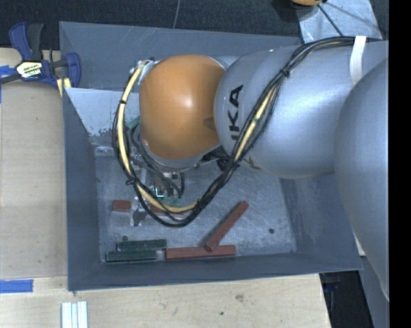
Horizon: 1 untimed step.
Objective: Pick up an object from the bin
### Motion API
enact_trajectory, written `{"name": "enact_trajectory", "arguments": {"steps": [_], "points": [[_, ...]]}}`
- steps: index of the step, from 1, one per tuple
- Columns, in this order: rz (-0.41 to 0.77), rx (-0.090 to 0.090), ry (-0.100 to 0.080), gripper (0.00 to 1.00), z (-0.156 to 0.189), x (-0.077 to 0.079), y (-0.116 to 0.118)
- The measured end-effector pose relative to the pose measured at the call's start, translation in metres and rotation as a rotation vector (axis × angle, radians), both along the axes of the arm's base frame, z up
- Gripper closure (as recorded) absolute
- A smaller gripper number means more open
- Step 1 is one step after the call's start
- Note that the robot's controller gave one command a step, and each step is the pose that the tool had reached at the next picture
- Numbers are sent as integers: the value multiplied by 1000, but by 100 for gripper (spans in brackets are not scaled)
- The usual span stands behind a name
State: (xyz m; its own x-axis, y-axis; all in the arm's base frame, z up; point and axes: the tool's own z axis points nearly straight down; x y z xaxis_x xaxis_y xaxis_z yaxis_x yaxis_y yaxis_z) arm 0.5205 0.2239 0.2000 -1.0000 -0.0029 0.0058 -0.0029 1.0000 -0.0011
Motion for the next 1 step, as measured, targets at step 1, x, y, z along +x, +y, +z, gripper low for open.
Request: {"name": "enact_trajectory", "arguments": {"steps": [1], "points": [[-3, 3, -8, 0, 5, 2, -1]]}}
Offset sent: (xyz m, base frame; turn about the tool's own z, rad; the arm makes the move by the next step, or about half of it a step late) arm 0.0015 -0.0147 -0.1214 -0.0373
